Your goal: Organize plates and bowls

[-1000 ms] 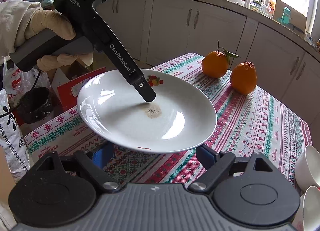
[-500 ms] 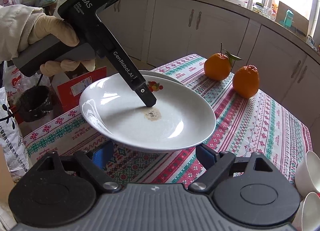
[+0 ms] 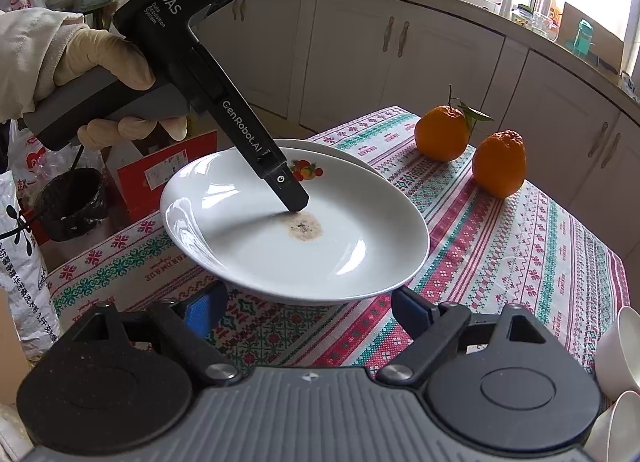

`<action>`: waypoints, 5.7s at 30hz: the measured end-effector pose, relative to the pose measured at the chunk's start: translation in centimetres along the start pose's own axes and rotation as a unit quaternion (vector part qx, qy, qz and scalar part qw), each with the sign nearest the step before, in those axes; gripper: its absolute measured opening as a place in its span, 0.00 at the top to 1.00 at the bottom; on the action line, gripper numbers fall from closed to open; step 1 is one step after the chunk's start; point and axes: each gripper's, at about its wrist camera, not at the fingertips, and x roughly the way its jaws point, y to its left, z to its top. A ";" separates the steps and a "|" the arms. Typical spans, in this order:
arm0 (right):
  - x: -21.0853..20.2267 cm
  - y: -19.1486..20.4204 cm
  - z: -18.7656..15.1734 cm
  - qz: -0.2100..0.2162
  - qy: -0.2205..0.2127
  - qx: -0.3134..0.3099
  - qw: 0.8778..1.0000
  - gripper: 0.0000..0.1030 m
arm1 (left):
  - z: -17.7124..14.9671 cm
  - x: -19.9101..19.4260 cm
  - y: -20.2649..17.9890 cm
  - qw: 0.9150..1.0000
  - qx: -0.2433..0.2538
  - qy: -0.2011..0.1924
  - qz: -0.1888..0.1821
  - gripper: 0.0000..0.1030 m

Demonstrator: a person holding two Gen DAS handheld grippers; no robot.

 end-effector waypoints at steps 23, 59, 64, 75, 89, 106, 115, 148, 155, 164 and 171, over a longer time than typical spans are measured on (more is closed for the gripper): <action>0.2 0.0 0.0 0.007 -0.015 0.000 1.000 0.11 | -0.6 -2.0 0.6 1.000 -0.016 -0.012 -0.001 0.34; -1.4 -0.6 -0.4 -0.008 -0.030 0.018 0.999 0.00 | -0.1 -2.8 0.5 0.998 -0.014 -0.045 0.037 0.18; -2.0 -1.2 -0.8 -0.025 -0.029 0.027 0.999 0.00 | 0.0 -3.6 -1.3 0.995 0.013 -0.075 0.063 0.14; -6.9 -4.7 -4.1 -0.090 -0.034 0.072 0.993 0.00 | -2.5 -4.1 -10.0 0.982 0.080 -0.155 0.072 0.08; -14.8 -10.7 -12.3 -0.178 -0.021 0.141 0.974 0.00 | -6.4 0.9 -24.4 0.972 0.141 -0.185 -0.025 0.08; -18.2 -16.2 -19.8 -0.166 -0.007 0.230 0.959 0.00 | -7.6 7.1 -35.0 0.949 0.265 -0.148 -0.086 0.08; -17.6 -17.8 -20.9 -0.138 -0.009 0.262 0.955 0.02 | -7.2 8.2 -36.7 0.943 0.282 -0.150 -0.097 0.10; -17.0 -17.4 -19.2 -0.082 -0.020 0.273 0.958 0.17 | -7.1 6.7 -35.4 0.947 0.265 -0.156 -0.094 0.20; -15.5 -16.0 -17.0 -0.060 -0.021 0.247 0.967 0.17 | -7.5 5.2 -32.9 0.954 0.245 -0.158 -0.072 0.20; -12.6 -14.4 -13.8 -0.024 -0.023 0.218 0.975 0.17 | -7.9 3.7 -29.1 0.963 0.213 -0.157 -0.043 0.20; -10.2 -13.3 -11.6 -0.001 -0.023 0.199 0.980 0.17 | -7.9 3.0 -26.4 0.968 0.194 -0.155 -0.021 0.20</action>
